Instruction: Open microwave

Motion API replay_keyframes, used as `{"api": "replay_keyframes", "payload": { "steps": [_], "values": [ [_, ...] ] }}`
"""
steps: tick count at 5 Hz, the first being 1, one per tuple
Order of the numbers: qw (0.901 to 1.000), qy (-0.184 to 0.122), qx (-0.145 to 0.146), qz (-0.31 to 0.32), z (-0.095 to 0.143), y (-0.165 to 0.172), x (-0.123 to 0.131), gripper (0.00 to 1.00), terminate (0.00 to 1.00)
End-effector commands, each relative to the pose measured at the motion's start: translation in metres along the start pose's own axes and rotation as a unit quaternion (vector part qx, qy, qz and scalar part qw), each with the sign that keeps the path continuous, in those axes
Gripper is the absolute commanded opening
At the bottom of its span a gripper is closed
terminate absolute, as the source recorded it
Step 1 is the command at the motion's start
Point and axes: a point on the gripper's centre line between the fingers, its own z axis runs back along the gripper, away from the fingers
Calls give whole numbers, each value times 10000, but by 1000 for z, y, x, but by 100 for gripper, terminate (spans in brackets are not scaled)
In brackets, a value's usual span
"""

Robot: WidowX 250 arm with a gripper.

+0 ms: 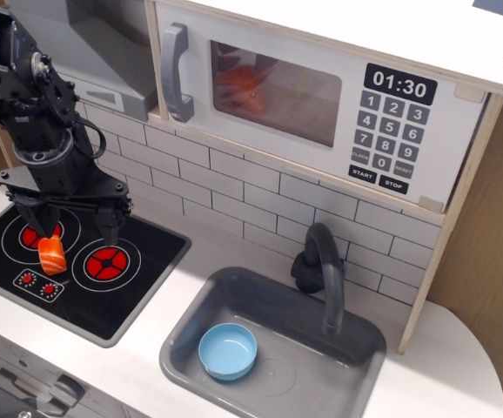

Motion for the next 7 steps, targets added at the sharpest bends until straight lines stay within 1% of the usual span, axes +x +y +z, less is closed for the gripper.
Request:
{"api": "replay_keyframes", "payload": {
  "steps": [1,2,3,4,5,6,7],
  "values": [
    [10000,0,0,0,0,0,0,100,0],
    [9975,-337,-358,-507,38,-14,15,100,0],
    [9952,-267,-690,-636,73,-27,31,100,0],
    [9888,-384,-977,-1058,102,-43,45,100,0],
    [9889,-668,-895,-980,110,-51,66,100,0],
    [9882,-1020,-726,-888,104,-50,82,100,0],
    [9884,-1206,-569,-731,92,-47,101,100,0]
  ]
}}
